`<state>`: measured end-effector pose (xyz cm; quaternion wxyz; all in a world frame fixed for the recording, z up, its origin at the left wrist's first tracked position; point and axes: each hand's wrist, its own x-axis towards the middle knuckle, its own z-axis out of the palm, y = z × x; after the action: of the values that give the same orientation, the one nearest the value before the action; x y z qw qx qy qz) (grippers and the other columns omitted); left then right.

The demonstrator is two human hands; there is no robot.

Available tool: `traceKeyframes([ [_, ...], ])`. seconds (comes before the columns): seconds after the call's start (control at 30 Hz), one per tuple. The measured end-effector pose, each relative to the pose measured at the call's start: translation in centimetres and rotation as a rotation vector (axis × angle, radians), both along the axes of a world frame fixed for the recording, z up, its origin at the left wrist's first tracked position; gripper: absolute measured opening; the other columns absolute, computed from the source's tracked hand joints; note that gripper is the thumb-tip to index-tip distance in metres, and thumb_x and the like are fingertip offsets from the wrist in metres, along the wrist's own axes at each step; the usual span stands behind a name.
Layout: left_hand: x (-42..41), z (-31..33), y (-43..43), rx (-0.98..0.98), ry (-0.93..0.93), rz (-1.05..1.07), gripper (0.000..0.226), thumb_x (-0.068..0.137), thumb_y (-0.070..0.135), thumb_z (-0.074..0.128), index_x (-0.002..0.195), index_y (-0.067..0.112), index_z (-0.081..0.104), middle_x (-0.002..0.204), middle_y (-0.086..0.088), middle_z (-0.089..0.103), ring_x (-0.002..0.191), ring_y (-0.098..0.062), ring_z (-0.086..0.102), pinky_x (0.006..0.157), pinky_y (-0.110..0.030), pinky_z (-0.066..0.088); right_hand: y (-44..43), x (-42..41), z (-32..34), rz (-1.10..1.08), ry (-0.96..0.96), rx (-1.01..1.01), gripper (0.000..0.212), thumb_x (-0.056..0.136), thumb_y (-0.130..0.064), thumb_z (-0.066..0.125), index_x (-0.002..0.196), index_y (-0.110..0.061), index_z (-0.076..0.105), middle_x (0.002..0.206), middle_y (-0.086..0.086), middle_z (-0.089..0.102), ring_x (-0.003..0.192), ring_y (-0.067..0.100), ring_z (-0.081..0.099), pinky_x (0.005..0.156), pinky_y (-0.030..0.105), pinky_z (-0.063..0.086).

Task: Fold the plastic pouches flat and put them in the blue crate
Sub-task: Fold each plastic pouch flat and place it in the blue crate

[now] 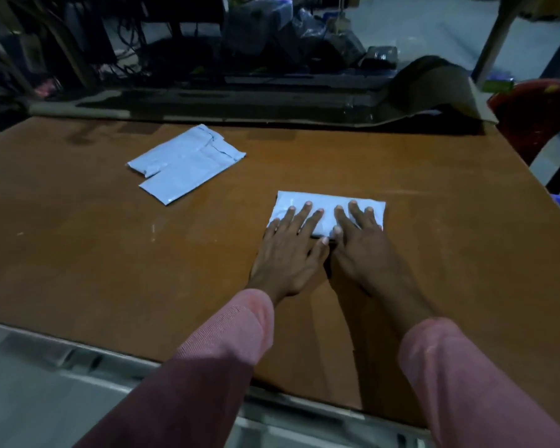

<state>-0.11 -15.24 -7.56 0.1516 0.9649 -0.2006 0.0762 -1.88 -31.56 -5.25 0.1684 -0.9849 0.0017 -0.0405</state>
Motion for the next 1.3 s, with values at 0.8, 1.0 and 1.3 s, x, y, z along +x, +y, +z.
traceKeyframes([
  [0.8, 2.9, 0.1, -0.6, 0.017, 0.034, -0.014, 0.058, 0.110, 0.045, 0.017, 0.165, 0.031, 0.004, 0.173, 0.004, -0.003, 0.159, -0.020, -0.006, 0.129, -0.044, 0.002, 1.1, 1.4, -1.8, -0.049, -0.265, -0.094, 0.052, 0.109, -0.035, 0.025, 0.156, -0.017, 0.036, 0.164, 0.005, 0.031, 0.154, 0.024, 0.019, 0.126, 0.041, 0.016],
  [1.0, 2.0, 0.7, -0.6, 0.014, 0.093, -0.004, 0.058, 0.110, 0.045, 0.016, 0.165, 0.031, 0.003, 0.173, 0.004, -0.006, 0.159, -0.021, -0.007, 0.129, -0.046, 0.002, 1.4, 0.9, -0.9, -0.046, -0.240, -0.084, 0.051, 0.108, -0.034, 0.028, 0.156, -0.016, 0.036, 0.163, 0.006, 0.032, 0.154, 0.025, 0.020, 0.126, 0.039, 0.015],
  [1.3, 2.1, 0.7, -0.7, 0.011, -0.013, -0.072, 0.057, 0.111, 0.043, 0.016, 0.165, 0.028, 0.007, 0.173, 0.002, -0.003, 0.159, -0.020, -0.007, 0.129, -0.044, -0.002, 1.3, 1.2, -1.6, -0.110, -0.246, -0.102, 0.056, 0.107, -0.039, 0.022, 0.158, -0.016, 0.029, 0.165, 0.007, 0.026, 0.154, 0.028, 0.017, 0.125, 0.044, 0.017],
])
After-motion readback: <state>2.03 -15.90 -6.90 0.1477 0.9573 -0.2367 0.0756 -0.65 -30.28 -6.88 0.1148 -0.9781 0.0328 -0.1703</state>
